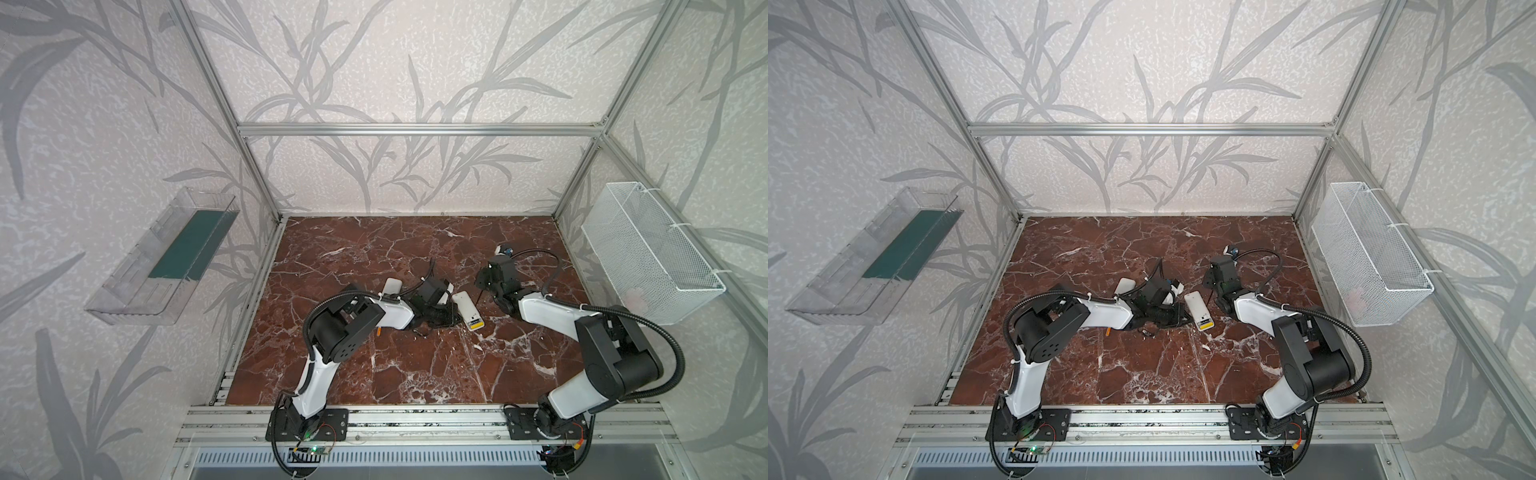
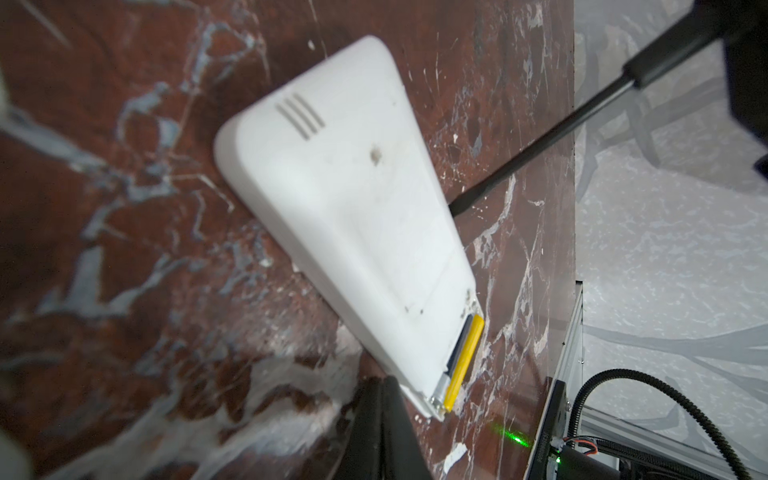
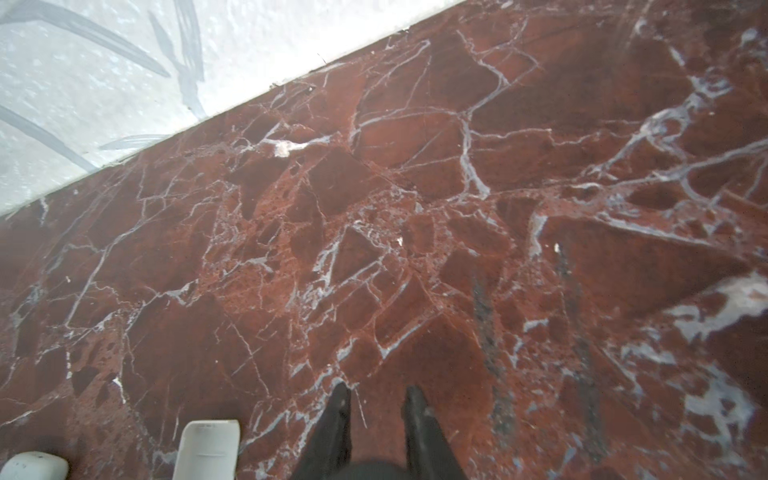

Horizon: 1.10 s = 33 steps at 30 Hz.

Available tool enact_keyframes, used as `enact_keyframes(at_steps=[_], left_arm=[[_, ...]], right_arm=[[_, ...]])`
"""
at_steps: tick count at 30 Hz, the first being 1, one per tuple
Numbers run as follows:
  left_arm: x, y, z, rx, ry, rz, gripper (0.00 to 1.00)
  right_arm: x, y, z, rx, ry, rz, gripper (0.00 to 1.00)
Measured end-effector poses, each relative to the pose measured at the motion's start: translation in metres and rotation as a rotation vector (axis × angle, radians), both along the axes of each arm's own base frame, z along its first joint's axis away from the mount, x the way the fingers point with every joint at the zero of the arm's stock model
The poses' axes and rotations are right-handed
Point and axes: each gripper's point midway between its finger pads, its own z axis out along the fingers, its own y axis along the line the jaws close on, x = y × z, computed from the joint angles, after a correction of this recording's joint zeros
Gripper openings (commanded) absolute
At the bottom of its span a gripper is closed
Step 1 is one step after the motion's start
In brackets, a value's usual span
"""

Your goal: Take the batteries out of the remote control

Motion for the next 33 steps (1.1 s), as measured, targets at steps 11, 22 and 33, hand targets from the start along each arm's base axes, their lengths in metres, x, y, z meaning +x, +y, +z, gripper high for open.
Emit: enact_keyframes(at_steps=[11, 22, 33], left_arm=[[0.013, 0.006, 0.008, -0.016, -0.009, 0.034, 0.31], [0.018, 0.001, 0.01, -0.008, 0.011, 0.052, 0.31], [0.025, -0.002, 0.008, 0.03, 0.021, 0.073, 0.31]], right_arm=[[-0.017, -0.009, 0.051, -0.034, -0.086, 0.022, 0.0], [-0.055, 0.01, 0.055, -0.078, -0.081, 0.158, 0.0], [-0.073, 0.008, 0.021, -0.139, -0.015, 0.209, 0.0]])
